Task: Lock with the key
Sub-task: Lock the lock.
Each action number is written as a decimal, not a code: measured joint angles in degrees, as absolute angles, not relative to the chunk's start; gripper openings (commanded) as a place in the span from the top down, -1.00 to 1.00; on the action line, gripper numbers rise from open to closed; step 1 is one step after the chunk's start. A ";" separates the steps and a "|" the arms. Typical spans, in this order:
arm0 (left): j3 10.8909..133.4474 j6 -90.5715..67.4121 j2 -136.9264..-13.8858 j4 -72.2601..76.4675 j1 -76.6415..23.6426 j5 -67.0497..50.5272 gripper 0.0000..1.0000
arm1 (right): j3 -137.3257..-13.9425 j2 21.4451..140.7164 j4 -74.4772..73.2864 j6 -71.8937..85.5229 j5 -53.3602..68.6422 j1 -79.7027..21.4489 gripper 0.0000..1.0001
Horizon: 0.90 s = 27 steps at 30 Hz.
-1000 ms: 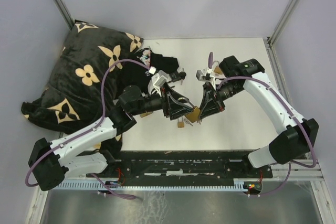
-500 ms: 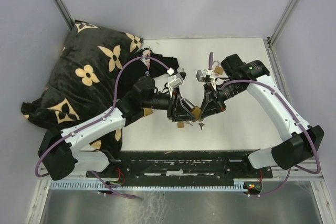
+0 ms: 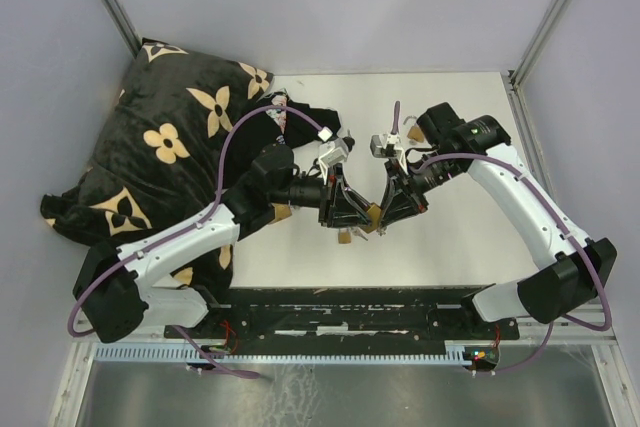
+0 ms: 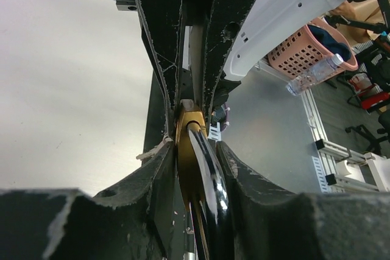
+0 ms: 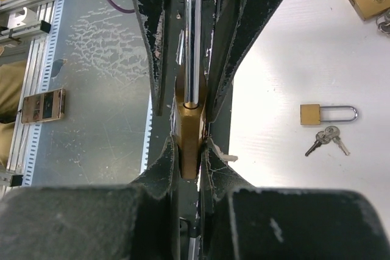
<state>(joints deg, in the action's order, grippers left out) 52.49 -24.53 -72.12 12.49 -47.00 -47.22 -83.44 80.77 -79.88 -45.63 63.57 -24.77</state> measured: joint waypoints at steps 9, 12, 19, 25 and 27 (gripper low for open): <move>52.58 -24.43 -72.60 12.05 -46.74 -48.25 0.72 | -83.44 80.77 -79.77 -43.72 62.83 -25.15 0.93; 52.71 -24.14 -72.77 11.81 -46.68 -48.66 0.94 | -83.44 80.86 -79.68 -42.76 62.43 -25.21 0.90; 52.21 -24.38 -72.84 12.67 -46.41 -48.14 0.94 | -83.44 80.95 -78.63 -40.73 61.73 -25.30 -0.06; 43.16 -28.01 -68.12 19.42 -46.02 -45.21 0.94 | -82.87 79.44 -73.97 -38.92 64.47 -23.83 -0.61; 39.33 -30.33 -66.13 23.51 -45.95 -43.79 0.94 | -82.24 77.93 -72.79 -38.33 65.12 -22.11 -0.64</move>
